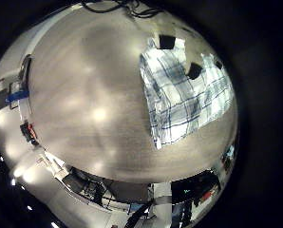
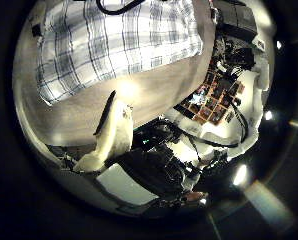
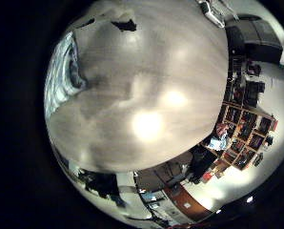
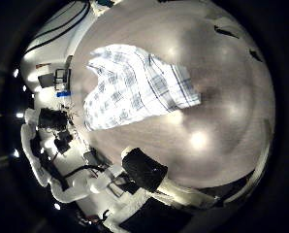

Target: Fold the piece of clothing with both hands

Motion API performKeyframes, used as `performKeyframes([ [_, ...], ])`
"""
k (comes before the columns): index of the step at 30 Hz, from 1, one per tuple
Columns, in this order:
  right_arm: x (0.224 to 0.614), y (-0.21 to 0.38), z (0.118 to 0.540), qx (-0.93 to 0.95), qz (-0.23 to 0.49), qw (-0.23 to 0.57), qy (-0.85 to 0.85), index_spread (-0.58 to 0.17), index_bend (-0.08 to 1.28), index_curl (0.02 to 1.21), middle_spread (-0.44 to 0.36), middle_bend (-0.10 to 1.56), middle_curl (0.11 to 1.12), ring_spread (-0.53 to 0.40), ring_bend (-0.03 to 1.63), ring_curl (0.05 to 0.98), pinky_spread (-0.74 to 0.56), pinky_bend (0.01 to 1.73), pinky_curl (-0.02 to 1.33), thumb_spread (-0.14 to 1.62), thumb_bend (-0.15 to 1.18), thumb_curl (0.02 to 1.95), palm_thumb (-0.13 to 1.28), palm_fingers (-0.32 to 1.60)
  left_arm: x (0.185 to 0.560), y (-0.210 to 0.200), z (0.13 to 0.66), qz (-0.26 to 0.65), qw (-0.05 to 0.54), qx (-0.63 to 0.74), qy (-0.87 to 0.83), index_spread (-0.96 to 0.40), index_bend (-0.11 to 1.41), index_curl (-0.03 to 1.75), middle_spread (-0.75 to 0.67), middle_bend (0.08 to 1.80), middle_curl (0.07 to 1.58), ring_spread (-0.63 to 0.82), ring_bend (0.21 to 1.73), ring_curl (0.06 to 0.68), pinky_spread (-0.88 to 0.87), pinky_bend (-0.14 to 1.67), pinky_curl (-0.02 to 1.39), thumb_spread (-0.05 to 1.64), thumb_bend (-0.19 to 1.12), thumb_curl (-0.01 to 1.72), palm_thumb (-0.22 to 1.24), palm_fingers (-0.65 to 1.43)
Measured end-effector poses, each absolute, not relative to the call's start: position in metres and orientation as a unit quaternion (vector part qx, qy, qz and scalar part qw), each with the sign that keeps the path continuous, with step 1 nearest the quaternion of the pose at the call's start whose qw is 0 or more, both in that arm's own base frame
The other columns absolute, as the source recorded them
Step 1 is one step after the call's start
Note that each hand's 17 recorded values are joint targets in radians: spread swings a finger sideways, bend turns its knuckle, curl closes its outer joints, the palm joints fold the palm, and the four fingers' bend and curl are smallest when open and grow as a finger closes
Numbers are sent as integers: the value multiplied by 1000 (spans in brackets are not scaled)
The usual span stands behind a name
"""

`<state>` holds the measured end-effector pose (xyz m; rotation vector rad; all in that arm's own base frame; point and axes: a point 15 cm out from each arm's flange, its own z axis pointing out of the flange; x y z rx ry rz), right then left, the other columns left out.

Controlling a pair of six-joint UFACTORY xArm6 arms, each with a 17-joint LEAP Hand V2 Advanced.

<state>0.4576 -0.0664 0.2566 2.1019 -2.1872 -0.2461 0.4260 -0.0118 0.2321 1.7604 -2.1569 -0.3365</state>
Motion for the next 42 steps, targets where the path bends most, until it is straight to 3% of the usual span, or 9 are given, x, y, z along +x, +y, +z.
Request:
performKeyframes([
  [6,444,-72,221,707,-108,120,-689,-269,188,379,-61,445,449,-97,782,331,234,618,367,1099,-21,324,330,179,426,-7,229,-115,172,624,-754,-38,186,563,169,187,436,157,677,354,260,196,551,1374,-8,304,432,170],
  [15,460,-50,193,721,-121,139,-668,-199,143,329,-10,445,427,-66,789,310,245,637,338,1066,-20,332,375,225,416,-7,221,-118,183,620,-754,-37,187,518,165,183,403,179,653,329,273,196,504,1376,-8,302,433,191],
  [19,464,-40,187,728,-123,144,-659,-206,163,316,-55,500,436,-142,885,319,164,633,318,1065,-5,345,443,381,415,-6,218,-120,186,621,-752,-37,187,504,165,182,391,182,642,319,273,197,488,1374,-7,304,437,197],
  [22,464,-35,186,733,-123,147,-653,-267,163,309,-141,565,457,-232,1023,350,-71,818,335,1064,3,366,540,783,415,-7,218,-121,186,619,-753,-37,189,495,164,181,383,184,639,312,273,197,478,1373,-8,306,440,203],
  [23,465,-34,186,735,-122,147,-650,-276,155,303,-150,563,457,-243,1028,346,-105,832,329,1065,3,370,553,794,415,-7,218,-121,186,619,-753,-37,189,492,164,181,380,184,638,310,273,197,475,1372,-8,307,440,204],
  [25,465,-30,186,739,-120,148,-647,-351,291,366,-223,715,518,-258,1075,384,-296,940,368,1059,13,393,635,1257,415,-6,217,-121,187,620,-752,-37,190,488,164,180,375,184,635,306,273,197,468,1375,-7,309,443,208],
  [28,465,-27,187,741,-119,149,-643,-382,544,487,-221,865,589,-246,1103,434,-349,1002,427,1056,20,420,719,1389,414,-5,212,-125,191,619,-752,-36,190,482,164,179,369,185,633,301,272,197,460,1375,-8,310,444,211],
  [35,472,-36,200,741,-97,136,-650,-352,926,699,-188,1142,711,-223,1273,530,-287,1234,548,1071,100,524,965,1267,414,-6,210,-126,193,618,-752,-37,195,477,163,177,354,185,627,290,271,197,442,1377,-7,312,447,221],
  [42,460,-81,215,715,-95,123,-682,-309,1063,792,-161,1264,764,-214,1381,602,-234,1339,637,1075,99,605,1024,1155,407,-7,206,-126,202,608,-757,-37,193,471,163,177,343,185,626,281,270,198,429,1390,-7,306,448,225],
])
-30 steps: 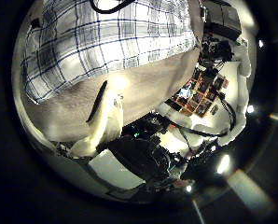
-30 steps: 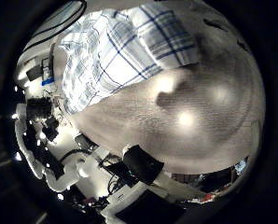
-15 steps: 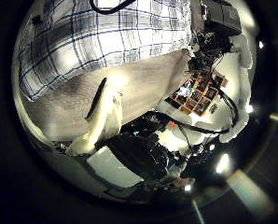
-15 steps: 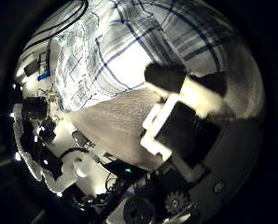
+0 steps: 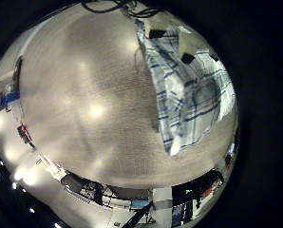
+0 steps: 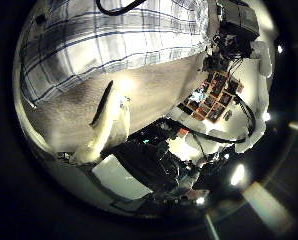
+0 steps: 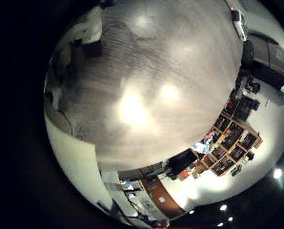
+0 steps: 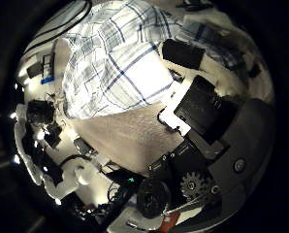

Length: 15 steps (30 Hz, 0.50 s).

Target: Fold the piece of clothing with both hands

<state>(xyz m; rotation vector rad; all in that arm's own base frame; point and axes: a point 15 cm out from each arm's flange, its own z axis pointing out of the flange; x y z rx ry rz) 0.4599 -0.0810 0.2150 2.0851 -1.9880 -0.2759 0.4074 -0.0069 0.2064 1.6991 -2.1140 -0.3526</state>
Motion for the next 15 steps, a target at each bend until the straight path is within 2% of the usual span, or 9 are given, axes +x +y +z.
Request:
performKeyframes([
  [8,440,-129,250,701,-59,85,-705,-279,1110,841,-142,1327,781,-201,1424,648,-199,1365,713,1075,72,694,1033,1104,397,-12,193,-124,206,604,-760,-36,190,463,163,179,337,200,623,275,280,200,414,1394,-8,302,449,220],
  [15,432,-122,274,712,-26,58,-699,-268,1114,860,-133,1345,777,-202,1428,669,-193,1343,762,1079,49,750,1036,1093,398,-30,183,-110,207,600,-765,-36,191,458,163,179,333,203,617,270,284,203,406,1400,-6,301,456,222],
])
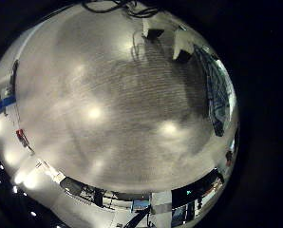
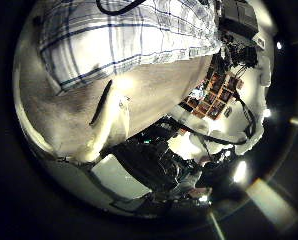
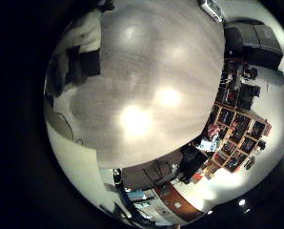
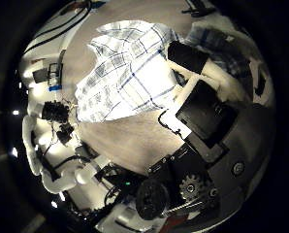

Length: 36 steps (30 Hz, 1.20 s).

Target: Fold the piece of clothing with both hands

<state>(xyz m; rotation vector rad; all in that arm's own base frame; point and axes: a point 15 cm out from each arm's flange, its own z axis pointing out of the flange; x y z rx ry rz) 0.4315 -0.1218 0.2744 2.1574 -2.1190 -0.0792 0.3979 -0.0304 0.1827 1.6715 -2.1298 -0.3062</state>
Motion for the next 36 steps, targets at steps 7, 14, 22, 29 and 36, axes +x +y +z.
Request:
performKeyframes([
  [7,433,-63,309,750,14,16,-661,-264,1108,871,-129,1355,769,-203,1422,681,-192,1313,802,1081,23,798,1032,1093,394,-30,191,-99,202,601,-767,-36,190,454,163,178,330,203,615,266,285,202,400,1397,-7,305,465,225],
  [14,432,28,341,801,28,-28,-597,-260,1106,877,-127,1357,763,-203,1415,689,-194,1284,839,1086,3,838,1036,1103,395,-21,203,-91,193,606,-766,-36,194,453,151,177,327,202,624,263,277,198,393,1396,-7,305,466,234],
  [22,415,177,350,881,35,-48,-470,-257,1102,879,-125,1360,758,-203,1414,696,-196,1259,872,1075,-7,876,1026,1112,384,49,248,-57,182,651,-734,-50,205,463,129,192,333,178,613,253,259,193,384,1395,-6,305,470,280],
  [29,438,268,347,911,51,-71,-404,-253,1102,876,-124,1362,750,-200,1412,697,-198,1242,897,1070,-10,902,1007,1121,365,131,280,-34,169,703,-690,-62,202,473,100,198,356,144,609,250,229,185,366,1391,-6,310,483,317],
  [36,463,342,315,929,56,-87,-356,-268,1015,855,-133,1309,723,-200,1378,671,-242,1174,865,1133,-54,813,784,1046,327,192,285,-15,180,733,-655,-66,199,483,88,196,371,134,605,245,219,186,353,1397,-3,318,513,326],
])
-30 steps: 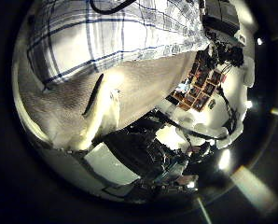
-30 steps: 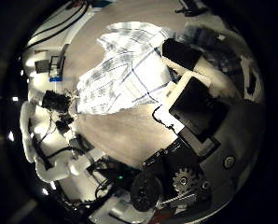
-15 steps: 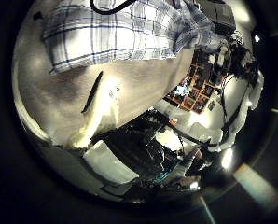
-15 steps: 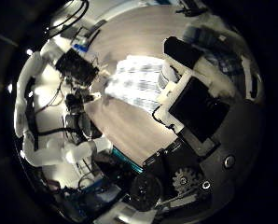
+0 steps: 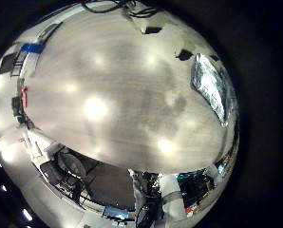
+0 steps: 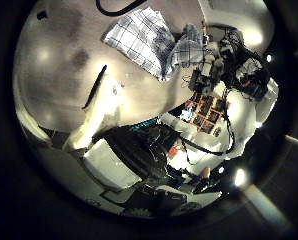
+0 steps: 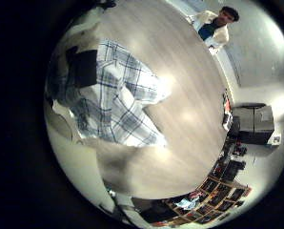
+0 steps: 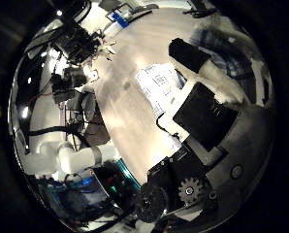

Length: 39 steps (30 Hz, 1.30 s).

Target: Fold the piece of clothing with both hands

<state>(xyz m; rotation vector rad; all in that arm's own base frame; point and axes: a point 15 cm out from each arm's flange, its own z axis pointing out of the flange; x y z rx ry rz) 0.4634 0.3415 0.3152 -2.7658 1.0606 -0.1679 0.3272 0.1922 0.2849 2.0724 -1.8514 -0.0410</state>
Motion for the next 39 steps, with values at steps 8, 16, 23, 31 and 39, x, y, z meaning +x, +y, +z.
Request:
performKeyframes([
  [8,480,377,283,-947,-44,69,312,-423,309,616,-200,772,544,-247,1223,581,-295,1142,790,1258,-35,587,600,-40,311,210,276,-9,192,744,-641,-67,200,491,86,191,380,132,606,238,216,188,342,1407,-2,331,556,328],
  [16,483,374,334,-945,-63,112,300,-505,146,403,-119,384,376,-16,890,393,154,1021,653,1248,-34,465,462,-125,309,201,269,-13,202,739,-643,-68,198,499,90,190,383,131,609,234,216,191,337,1411,-4,343,568,328],
  [23,491,329,426,-917,-74,192,341,-497,158,332,-104,309,351,65,789,330,344,902,558,1245,-16,405,431,-14,313,180,275,-16,198,729,-655,-68,197,502,91,190,385,136,611,230,216,192,335,1417,-5,349,575,327],
  [31,460,239,451,-892,-35,139,429,-465,186,333,-74,304,351,77,742,293,418,792,474,1256,13,411,608,76,312,137,293,-40,197,724,-660,-72,202,508,91,188,385,138,612,226,215,191,333,1417,-6,354,570,329],
  [39,420,104,464,-845,6,55,533,-412,186,339,-26,288,348,108,652,256,422,657,393,1284,-17,383,584,97,313,84,319,-83,186,720,-663,-78,206,516,92,187,381,138,614,223,215,192,332,1417,-6,357,569,329],
])
